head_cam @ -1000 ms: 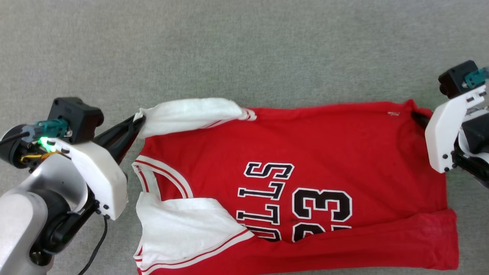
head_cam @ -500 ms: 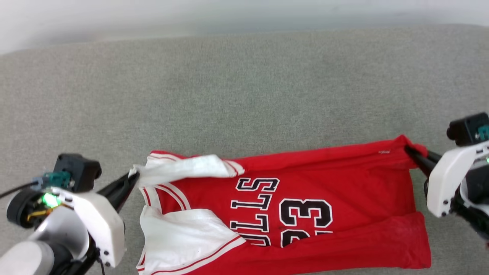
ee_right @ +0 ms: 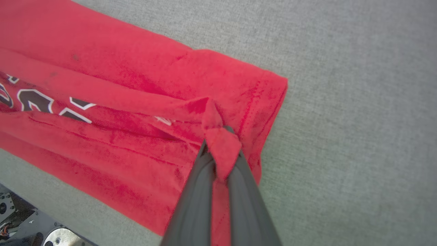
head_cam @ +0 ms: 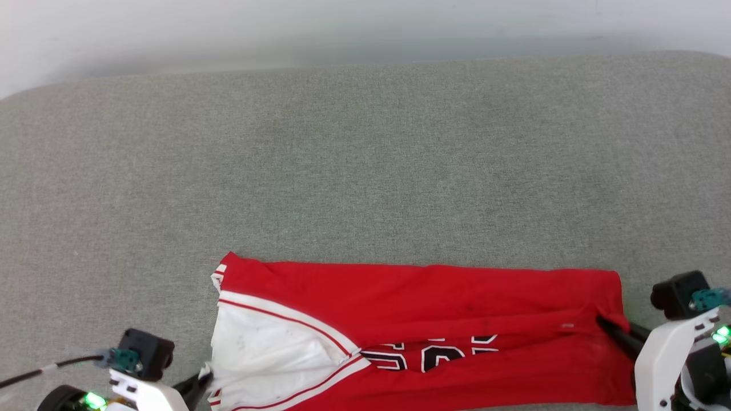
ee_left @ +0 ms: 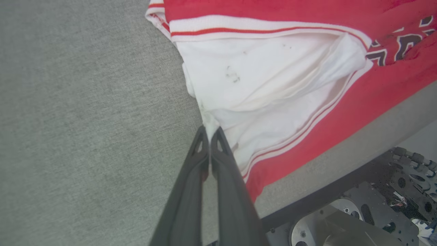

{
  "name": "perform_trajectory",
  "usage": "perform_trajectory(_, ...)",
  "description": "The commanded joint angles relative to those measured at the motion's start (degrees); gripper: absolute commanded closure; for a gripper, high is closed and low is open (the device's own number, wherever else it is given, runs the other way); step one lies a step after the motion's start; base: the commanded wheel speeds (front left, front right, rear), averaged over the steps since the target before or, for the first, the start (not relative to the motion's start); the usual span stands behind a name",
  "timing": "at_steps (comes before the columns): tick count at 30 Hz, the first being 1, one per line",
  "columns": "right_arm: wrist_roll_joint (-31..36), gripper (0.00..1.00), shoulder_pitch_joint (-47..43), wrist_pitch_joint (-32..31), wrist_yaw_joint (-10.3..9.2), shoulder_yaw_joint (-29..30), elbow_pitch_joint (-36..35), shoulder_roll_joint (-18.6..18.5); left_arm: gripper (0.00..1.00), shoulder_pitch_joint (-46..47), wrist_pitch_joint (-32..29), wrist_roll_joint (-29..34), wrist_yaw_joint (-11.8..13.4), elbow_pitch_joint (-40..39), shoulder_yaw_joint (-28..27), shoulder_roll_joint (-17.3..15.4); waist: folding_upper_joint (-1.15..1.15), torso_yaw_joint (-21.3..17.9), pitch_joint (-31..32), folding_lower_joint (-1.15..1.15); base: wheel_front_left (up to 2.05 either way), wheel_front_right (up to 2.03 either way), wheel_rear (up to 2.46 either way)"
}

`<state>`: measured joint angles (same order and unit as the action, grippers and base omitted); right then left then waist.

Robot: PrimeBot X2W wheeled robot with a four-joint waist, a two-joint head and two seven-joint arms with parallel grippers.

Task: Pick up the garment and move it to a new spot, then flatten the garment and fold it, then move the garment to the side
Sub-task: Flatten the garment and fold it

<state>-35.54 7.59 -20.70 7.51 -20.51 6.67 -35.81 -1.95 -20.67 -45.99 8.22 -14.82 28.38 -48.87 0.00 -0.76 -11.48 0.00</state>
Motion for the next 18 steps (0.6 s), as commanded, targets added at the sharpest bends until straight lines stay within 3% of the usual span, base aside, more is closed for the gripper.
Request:
perform_trajectory(1, 0.2, 1.0, -1.0, 0.2, -0.04, -1.0, 0.5, -0.9, 1.0, -0.7, -0.2, 0.8, -0.5, 1.4, 1.0, 0.4, 0.0, 0.0, -0.2, 0.0, 0.0, 0.0, 0.0)
perform_trajectory(9, 1.6, 1.0, 0.2, 1.6, -0.04, -5.3, 2.5, -2.8, 1.0, 0.6, 0.1, 2.8, -2.3, 5.9, 4.7, 2.8, 0.0, 0.1, -1.0, 0.0, 0.0, 0.0, 0.0)
perform_trajectory(16, 0.7, 1.0, 0.4, 2.8, -0.04, -7.2, 6.0, -0.7, 1.0, 2.7, 1.9, 5.0, -3.6, 10.6, 6.9, 5.8, 0.0, 0.3, -1.0, 0.0, 0.0, 0.0, 0.0)
perform_trajectory(17, 1.1, 0.71, 0.6, 3.4, -0.04, -6.9, 6.4, -0.5, 0.62, 2.9, 2.3, 5.2, -3.7, 11.2, 7.1, 6.1, 0.0, 0.3, -0.9, 0.0, 0.0, 0.0, 0.0)
perform_trajectory(18, 0.9, 0.0, 0.6, 3.8, -0.05, -6.2, 7.0, 0.0, 0.0, 3.0, 2.8, 5.4, -3.7, 11.8, 7.3, 6.5, 0.0, 0.3, -0.6, 0.0, 0.0, 0.0, 0.0)
